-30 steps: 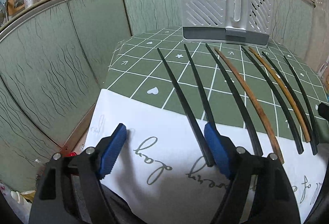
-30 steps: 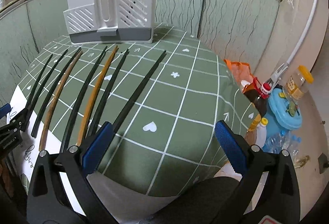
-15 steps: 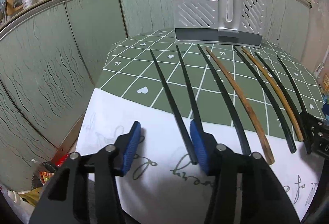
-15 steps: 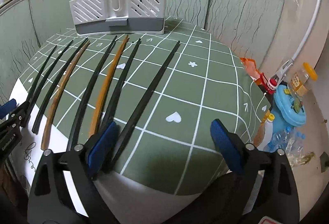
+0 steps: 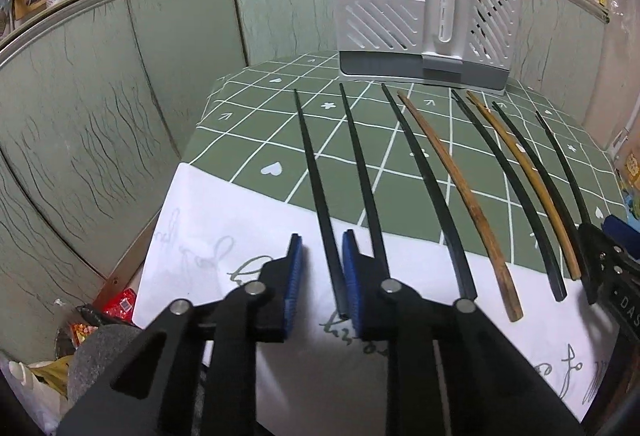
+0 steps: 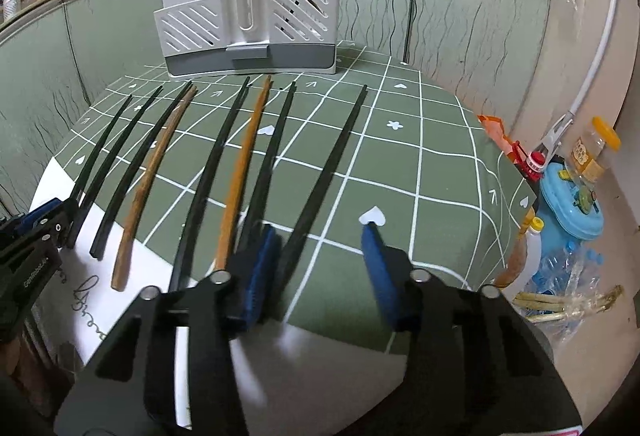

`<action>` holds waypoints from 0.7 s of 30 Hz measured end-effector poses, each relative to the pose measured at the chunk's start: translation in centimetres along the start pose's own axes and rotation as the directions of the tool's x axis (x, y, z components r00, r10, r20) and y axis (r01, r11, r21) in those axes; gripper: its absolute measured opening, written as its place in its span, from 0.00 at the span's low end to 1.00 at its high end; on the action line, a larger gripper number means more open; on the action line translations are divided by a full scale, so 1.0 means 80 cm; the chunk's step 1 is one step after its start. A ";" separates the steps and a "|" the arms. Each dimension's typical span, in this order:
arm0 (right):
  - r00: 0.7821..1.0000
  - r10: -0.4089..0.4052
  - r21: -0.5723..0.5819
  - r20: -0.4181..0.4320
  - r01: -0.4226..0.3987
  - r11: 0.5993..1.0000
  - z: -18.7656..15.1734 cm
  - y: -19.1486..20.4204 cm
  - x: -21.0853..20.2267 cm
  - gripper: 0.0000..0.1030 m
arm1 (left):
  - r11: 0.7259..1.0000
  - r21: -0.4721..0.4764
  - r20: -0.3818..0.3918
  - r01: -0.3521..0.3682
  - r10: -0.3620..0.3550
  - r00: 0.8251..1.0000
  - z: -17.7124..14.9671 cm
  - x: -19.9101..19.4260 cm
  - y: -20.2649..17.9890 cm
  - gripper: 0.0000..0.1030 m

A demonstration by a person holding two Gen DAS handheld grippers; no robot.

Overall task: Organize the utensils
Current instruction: 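Close the left tool on a black chopstick while the right tool grasps another black chopstick, then lift both held black chopsticks off the cloth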

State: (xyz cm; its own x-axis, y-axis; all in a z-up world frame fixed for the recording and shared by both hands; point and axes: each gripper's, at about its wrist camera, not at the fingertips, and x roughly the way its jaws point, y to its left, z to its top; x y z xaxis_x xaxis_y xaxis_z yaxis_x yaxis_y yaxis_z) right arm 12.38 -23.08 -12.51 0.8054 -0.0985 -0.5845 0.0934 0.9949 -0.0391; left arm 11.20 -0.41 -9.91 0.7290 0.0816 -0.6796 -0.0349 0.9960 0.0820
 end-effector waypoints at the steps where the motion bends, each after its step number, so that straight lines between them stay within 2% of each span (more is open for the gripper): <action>1: 1.000 -0.001 0.001 0.000 0.001 1.000 -0.001 0.001 0.000 0.33 | 1.000 -0.003 -0.001 -0.005 0.005 1.000 0.000 0.000 0.001 0.14; 4: 1.000 -0.010 0.010 0.001 0.010 1.000 -0.001 0.004 -0.001 0.28 | 1.000 -0.008 -0.004 -0.010 0.010 1.000 0.000 0.000 0.004 0.09; 11: 0.999 -0.046 0.049 0.003 0.046 0.998 -0.003 0.002 -0.005 0.10 | 1.000 -0.006 -0.002 -0.002 0.002 1.000 -0.001 -0.001 0.007 0.08; 14: 0.999 -0.042 0.059 0.001 0.042 0.997 -0.003 -0.002 -0.005 0.06 | 1.000 -0.006 -0.002 0.004 -0.004 1.000 -0.001 -0.001 0.007 0.08; 21: 1.000 -0.027 0.055 0.004 0.027 0.998 -0.005 -0.005 -0.006 0.06 | 1.000 -0.010 0.000 0.018 -0.018 1.000 -0.002 -0.002 0.010 0.07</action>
State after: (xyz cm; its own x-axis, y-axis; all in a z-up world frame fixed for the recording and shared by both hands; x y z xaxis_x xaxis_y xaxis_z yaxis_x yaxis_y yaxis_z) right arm 11.72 -23.40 -12.49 0.8046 -0.1258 -0.5803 0.1470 0.9891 -0.0106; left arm 10.96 0.39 -9.86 0.7297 0.0637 -0.6807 -0.0290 0.9976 0.0623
